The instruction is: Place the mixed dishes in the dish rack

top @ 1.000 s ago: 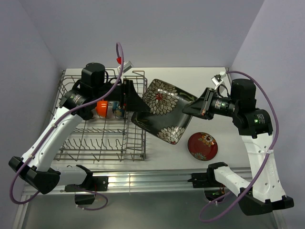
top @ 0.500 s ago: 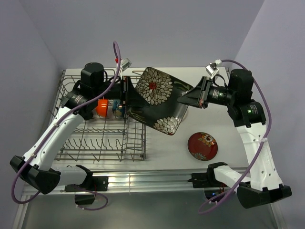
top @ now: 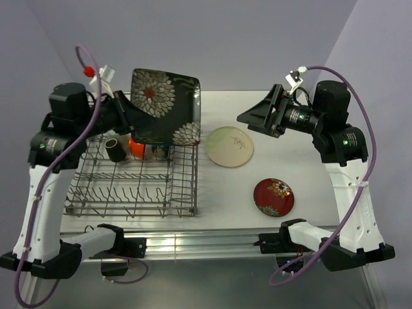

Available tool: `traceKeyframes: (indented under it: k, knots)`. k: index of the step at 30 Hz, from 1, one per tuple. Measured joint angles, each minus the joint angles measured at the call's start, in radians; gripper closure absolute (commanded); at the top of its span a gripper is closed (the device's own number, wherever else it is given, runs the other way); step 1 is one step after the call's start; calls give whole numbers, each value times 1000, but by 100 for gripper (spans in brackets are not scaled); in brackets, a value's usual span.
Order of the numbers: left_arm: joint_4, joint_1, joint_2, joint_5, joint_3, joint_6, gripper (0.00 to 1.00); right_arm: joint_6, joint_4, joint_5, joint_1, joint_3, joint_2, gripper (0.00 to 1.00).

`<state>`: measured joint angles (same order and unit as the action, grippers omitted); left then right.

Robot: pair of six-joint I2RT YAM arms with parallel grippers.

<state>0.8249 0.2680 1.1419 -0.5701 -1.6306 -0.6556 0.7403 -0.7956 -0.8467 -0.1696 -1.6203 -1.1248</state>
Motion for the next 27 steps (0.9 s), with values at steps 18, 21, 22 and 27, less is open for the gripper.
traceKeyframes:
  k: [18, 21, 22, 27]
  knots:
    - [643, -6, -71, 502, -185, 199, 100, -80, -138, 108, 4, 105, -27, 1]
    - [643, -6, -79, 528, -127, 198, 100, -85, -145, 108, 4, 137, -27, 1]
    - [640, -6, -83, 535, -101, 199, 100, -86, -148, 111, 3, 144, -27, 1]
    - [644, 5, -79, 580, 5, 200, 100, -98, -165, 129, 3, 171, -23, 1]
